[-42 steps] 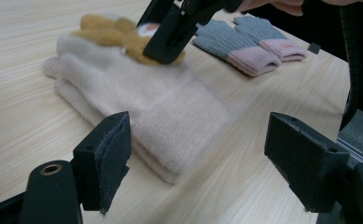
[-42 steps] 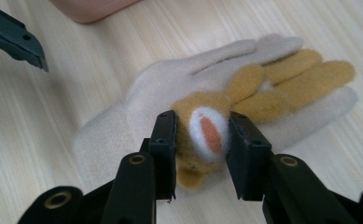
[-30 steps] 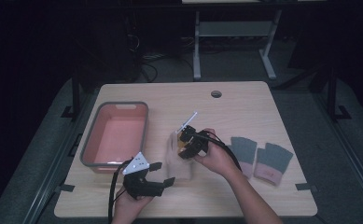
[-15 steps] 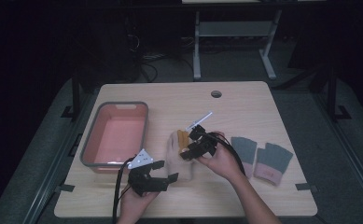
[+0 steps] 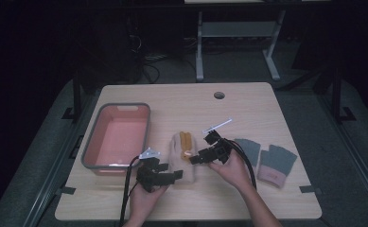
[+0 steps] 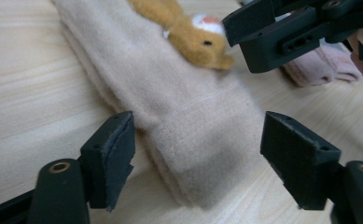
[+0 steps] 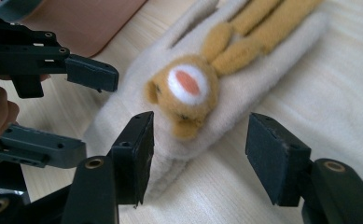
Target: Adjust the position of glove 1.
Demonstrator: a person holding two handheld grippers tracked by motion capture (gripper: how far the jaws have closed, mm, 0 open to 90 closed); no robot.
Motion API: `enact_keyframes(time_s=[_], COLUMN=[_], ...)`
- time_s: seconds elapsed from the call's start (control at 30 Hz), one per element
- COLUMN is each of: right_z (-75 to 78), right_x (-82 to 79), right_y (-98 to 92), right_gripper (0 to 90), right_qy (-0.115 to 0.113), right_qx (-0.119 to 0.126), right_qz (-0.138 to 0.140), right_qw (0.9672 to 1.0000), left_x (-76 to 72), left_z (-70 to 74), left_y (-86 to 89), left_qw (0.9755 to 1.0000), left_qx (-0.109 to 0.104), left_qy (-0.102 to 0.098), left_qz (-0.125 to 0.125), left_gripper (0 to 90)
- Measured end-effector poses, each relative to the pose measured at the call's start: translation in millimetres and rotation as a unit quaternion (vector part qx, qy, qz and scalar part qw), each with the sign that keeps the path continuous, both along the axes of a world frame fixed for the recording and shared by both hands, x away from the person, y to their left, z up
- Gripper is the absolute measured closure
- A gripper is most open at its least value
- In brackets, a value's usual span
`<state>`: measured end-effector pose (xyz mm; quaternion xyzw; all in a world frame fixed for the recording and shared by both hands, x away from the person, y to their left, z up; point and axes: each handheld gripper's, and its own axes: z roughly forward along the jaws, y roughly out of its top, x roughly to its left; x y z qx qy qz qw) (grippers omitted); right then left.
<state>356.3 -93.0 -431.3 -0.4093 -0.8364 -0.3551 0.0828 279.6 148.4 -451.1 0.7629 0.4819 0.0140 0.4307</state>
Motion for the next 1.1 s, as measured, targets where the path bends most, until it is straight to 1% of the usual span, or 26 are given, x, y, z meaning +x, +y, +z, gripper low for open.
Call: enact_keyframes(time_s=[0.03, 0.07, 0.13, 0.23, 0.27, 0.3, 0.33, 0.37, 0.4, 0.43, 0.5, 0.53, 0.57, 0.6, 0.63, 0.67, 0.7, 0.73, 0.77, 0.83, 0.87, 0.97, 1.0, 1.1], right_z=[0.0, -3.7, -5.4, -6.6, -8.0, -8.0, -9.7, -9.7, -11.3, -11.3, -13.0, -16.2, -16.2, -19.4, -19.4, -23.8, -23.8, -27.0, -27.0, -31.7, -32.8, -33.6, -33.5, -33.8], right_x=[0.0, 0.4, 0.0, 0.2, 0.2, 0.2, 0.0, 0.0, -1.0, -1.0, -2.0, -3.5, -3.5, -4.0, -4.0, -4.4, -4.4, -5.3, -5.3, -6.6, -7.0, -7.7, -9.2, -9.8], right_y=[0.0, 0.0, 1.6, 3.9, 6.6, 6.6, 8.8, 8.8, 10.0, 10.0, 10.4, 10.0, 10.0, 8.8, 8.8, 7.9, 7.9, 7.0, 7.0, 6.3, 5.4, 5.8, 7.5, 9.4], right_gripper=[41.1, 40.4, 40.4, 40.5, 40.7, 40.7, 40.8, 40.8, 40.9, 40.9, 41.3, 41.6, 41.6, 41.7, 41.7, 41.8, 41.8, 42.5, 42.5, 44.5, 45.1, 46.9, 50.2, 52.8], right_qy=[0.000, 0.008, 0.010, 0.014, 0.016, 0.016, 0.021, 0.021, 0.030, 0.030, 0.034, 0.040, 0.040, 0.049, 0.049, 0.053, 0.053, 0.057, 0.057, 0.067, 0.072, 0.070, 0.076, 0.077], right_qx=[0.000, 0.005, 0.009, 0.010, 0.009, 0.009, 0.007, 0.007, 0.010, 0.010, 0.010, 0.017, 0.017, 0.021, 0.021, 0.028, 0.028, 0.038, 0.038, 0.044, 0.051, 0.053, 0.051, 0.051], right_qz=[0.000, -0.002, -0.005, -0.004, -0.003, -0.003, -0.005, -0.005, -0.009, -0.009, -0.011, -0.020, -0.020, -0.024, -0.024, -0.034, -0.034, -0.041, -0.041, -0.052, -0.054, -0.059, -0.062, -0.067], right_qw=[1.0000, 1.0000, 0.9999, 0.9998, 0.9998, 0.9998, 0.9997, 0.9997, 0.9995, 0.9995, 0.9993, 0.9988, 0.9988, 0.9983, 0.9983, 0.9976, 0.9976, 0.9968, 0.9968, 0.9955, 0.9947, 0.9944, 0.9939, 0.9935], left_x=[0.0, 1.6, 1.9, 4.2, 5.1, 5.1, 6.0, 6.0, 6.6, 6.6, 7.6, 7.9, 8.2, 8.7, 8.7, 9.1, 9.2, 9.7, 9.7, 10.5, 10.7, 10.8, 10.9, 11.7], left_z=[0.0, -1.6, -2.5, -4.5, -5.3, -5.3, -6.1, -6.1, -7.0, -7.0, -8.6, -9.7, -10.6, -12.3, -12.3, -13.4, -13.5, -13.7, -13.7, -13.9, -14.1, -14.4, -14.5, -14.2], left_y=[0.0, -0.9, -1.5, -1.0, -1.1, -1.1, -0.8, -0.8, -0.7, -0.7, 0.1, 0.5, 0.8, 1.0, 1.0, 1.0, 1.2, 1.1, 1.1, 1.1, 1.1, 0.7, 0.0, -1.0], left_qw=[1.0000, 1.0000, 1.0000, 0.9999, 0.9998, 0.9998, 0.9997, 0.9997, 0.9997, 0.9997, 0.9995, 0.9993, 0.9991, 0.9988, 0.9988, 0.9984, 0.9984, 0.9983, 0.9983, 0.9981, 0.9980, 0.9980, 0.9980, 0.9978], left_qx=[0.000, 0.008, 0.006, 0.006, 0.005, 0.005, 0.003, 0.003, 0.002, 0.002, 0.001, -0.002, -0.006, -0.008, -0.008, -0.012, -0.013, -0.015, -0.015, -0.016, -0.017, -0.017, -0.017, -0.016], left_qy=[0.000, 0.001, 0.004, 0.010, 0.016, 0.016, 0.021, 0.021, 0.023, 0.023, 0.032, 0.037, 0.042, 0.048, 0.048, 0.055, 0.055, 0.057, 0.057, 0.059, 0.060, 0.061, 0.060, 0.063], left_qz=[0.000, 0.001, 0.006, 0.007, 0.008, 0.008, 0.010, 0.010, 0.007, 0.007, 0.005, 0.004, 0.004, 0.003, 0.003, 0.001, 0.000, 0.000, 0.000, -0.004, -0.005, -0.009, -0.011, -0.012], left_gripper=[27.8, 28.2, 29.3, 30.6, 31.8, 32.2, 32.6, 33.3, 33.6, 33.9, 34.2, 35.0, 35.0, 35.4, 35.3, 36.1, 36.1, 36.5, 37.3, 38.2, 38.7, 40.4, 41.5, 42.7])
